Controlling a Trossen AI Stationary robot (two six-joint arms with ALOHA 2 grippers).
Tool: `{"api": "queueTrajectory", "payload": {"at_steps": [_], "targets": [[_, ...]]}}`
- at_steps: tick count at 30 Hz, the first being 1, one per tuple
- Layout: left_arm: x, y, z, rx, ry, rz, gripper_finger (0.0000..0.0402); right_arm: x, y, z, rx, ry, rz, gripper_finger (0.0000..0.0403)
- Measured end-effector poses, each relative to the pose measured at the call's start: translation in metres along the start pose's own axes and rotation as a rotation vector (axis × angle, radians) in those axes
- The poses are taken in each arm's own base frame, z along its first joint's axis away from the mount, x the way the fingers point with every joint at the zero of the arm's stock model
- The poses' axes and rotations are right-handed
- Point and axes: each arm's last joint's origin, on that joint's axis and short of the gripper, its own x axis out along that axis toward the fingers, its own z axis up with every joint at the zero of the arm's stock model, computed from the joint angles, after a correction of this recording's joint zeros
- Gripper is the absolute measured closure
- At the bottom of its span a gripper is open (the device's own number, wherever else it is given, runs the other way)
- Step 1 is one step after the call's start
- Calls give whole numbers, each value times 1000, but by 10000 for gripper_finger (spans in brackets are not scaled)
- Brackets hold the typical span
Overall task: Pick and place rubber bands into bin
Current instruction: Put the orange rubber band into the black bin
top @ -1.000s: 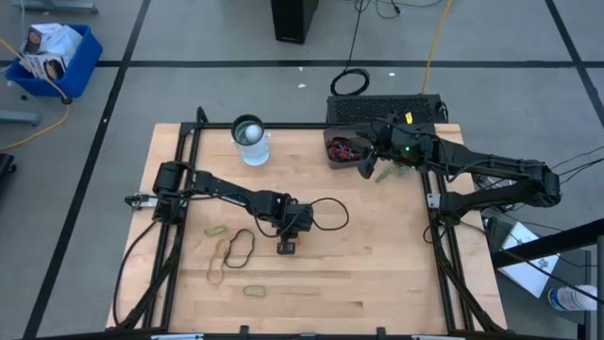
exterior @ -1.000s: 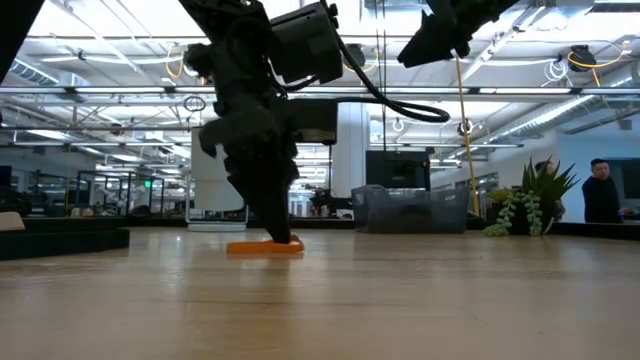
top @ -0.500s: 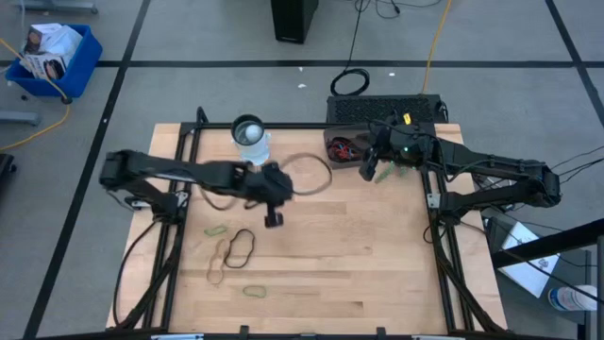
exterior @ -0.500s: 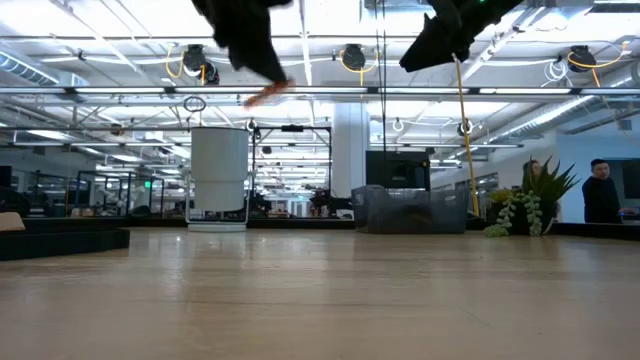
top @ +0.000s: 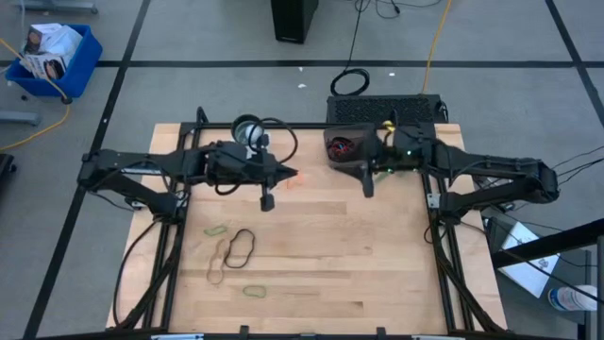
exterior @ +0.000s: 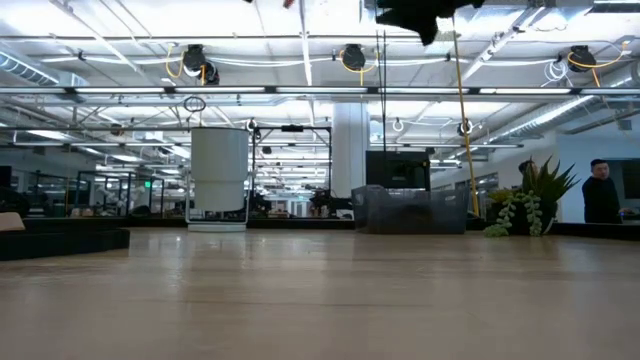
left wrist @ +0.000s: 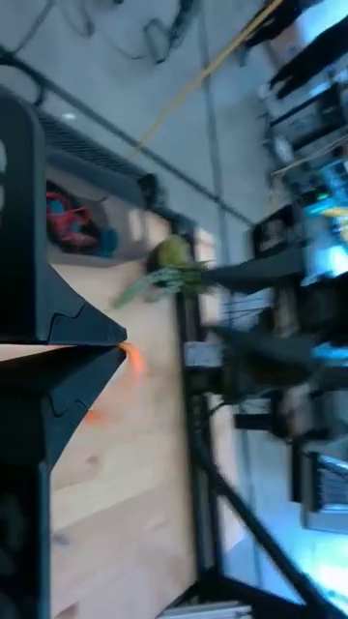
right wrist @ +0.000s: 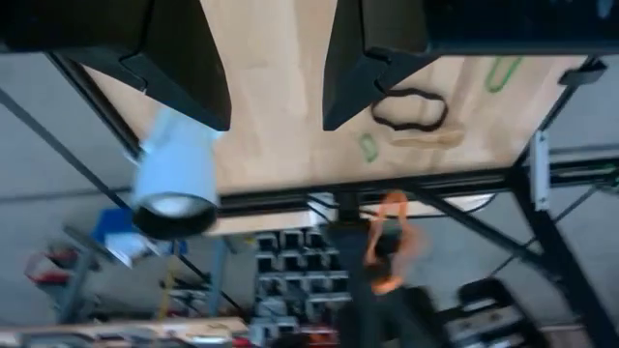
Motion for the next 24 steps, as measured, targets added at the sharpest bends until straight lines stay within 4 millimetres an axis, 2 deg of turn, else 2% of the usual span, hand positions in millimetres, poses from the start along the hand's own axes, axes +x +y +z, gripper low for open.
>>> {"api": "queueTrajectory", "payload": {"at_steps": [11,18,24], "targets": [[17,-1,-2,1,-20,4,398,42,42,-2,-142,-126,161,243],[25,-3,-4,-1,-23,-17,398,64,49,-9,-146,-152,177,243],[29,-4,-6,-4,-13,-19,392,73,49,-16,-145,-132,173,243]]}}
